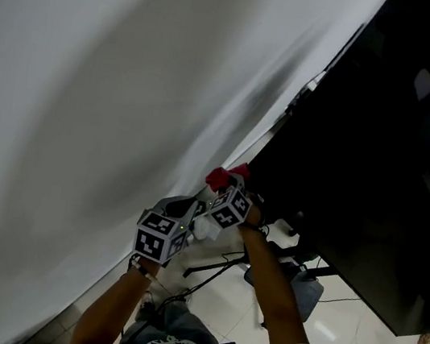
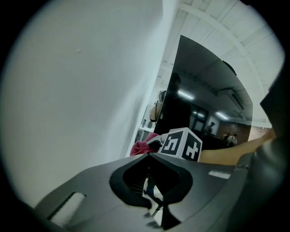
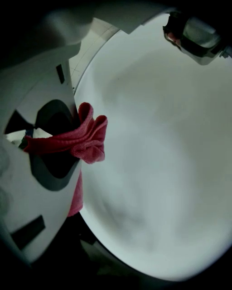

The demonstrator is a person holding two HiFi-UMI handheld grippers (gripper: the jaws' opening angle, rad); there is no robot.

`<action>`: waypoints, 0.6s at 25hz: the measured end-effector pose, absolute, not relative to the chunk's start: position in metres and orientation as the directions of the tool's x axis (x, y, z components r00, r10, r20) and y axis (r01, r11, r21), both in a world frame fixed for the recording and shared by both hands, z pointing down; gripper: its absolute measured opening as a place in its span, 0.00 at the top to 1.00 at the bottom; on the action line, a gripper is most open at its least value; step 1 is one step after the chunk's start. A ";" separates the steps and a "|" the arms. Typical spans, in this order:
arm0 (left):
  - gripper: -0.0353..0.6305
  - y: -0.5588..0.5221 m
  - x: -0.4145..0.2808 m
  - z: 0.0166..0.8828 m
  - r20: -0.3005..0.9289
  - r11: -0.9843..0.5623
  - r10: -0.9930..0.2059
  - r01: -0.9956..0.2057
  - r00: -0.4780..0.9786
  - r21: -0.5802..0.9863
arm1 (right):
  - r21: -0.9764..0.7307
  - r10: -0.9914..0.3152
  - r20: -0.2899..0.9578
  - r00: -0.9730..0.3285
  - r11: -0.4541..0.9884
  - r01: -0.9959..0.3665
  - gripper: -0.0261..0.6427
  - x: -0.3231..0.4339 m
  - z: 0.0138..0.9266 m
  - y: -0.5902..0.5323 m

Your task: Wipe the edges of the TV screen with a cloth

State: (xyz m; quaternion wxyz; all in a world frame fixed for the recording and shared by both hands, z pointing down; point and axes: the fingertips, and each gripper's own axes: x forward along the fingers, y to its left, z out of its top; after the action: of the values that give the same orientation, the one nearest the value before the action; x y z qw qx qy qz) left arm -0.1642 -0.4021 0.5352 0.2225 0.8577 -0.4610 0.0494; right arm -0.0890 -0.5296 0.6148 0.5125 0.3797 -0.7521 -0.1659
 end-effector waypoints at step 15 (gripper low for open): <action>0.96 -0.330 -0.151 0.519 0.276 -0.556 -0.714 -0.761 0.643 0.333 | -0.021 -0.737 0.470 -0.486 0.540 -0.841 0.84 -0.046 0.543 -0.393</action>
State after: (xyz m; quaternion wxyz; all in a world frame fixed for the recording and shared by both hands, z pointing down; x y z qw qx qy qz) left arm -0.1508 -0.3305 0.5188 0.2151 0.8804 -0.4191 0.0546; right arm -0.0457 -0.3932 0.5432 0.2077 0.4627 -0.8527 0.1253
